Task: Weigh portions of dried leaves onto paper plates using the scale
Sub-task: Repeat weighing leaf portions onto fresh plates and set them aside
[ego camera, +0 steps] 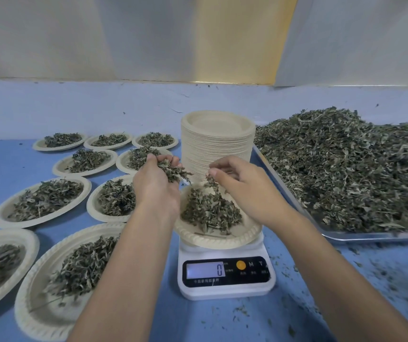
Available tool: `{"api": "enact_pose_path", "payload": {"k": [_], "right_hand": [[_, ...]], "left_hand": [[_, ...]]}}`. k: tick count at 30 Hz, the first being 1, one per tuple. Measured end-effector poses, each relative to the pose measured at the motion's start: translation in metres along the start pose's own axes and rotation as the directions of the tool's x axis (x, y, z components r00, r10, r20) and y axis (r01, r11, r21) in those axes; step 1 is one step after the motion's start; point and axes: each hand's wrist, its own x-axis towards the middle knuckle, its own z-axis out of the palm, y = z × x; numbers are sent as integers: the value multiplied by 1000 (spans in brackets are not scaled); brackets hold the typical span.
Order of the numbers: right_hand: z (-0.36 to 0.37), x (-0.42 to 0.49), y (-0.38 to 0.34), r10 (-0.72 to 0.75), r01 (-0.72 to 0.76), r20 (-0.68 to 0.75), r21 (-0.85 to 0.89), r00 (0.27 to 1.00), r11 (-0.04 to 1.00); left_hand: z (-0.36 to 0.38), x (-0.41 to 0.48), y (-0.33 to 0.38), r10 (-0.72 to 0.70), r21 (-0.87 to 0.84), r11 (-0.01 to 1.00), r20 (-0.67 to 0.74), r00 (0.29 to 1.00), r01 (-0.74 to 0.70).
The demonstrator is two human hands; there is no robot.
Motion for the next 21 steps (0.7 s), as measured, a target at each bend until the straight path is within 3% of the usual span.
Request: {"api": "enact_pose_path", "payload": {"k": [6,13,17,21], "right_hand": [[-4,2,-10,47,6,-188,271,981,963],[-7,3,-17,182,-87,-124,545,975,834],[-7,3,-22,164,-62,-87,682,983,729],[-2,1,-25,124,-66,-38,678,992,732]], "left_hand": [[1,0,4,-6,-27,1000,25,1000,7],[7,-8,-3,-113,-5,994,68,991,113],[9,-14,-10,-154,49,988,124,980,148],[12,-21,-11,-175,127,979,138,975,158]]}}
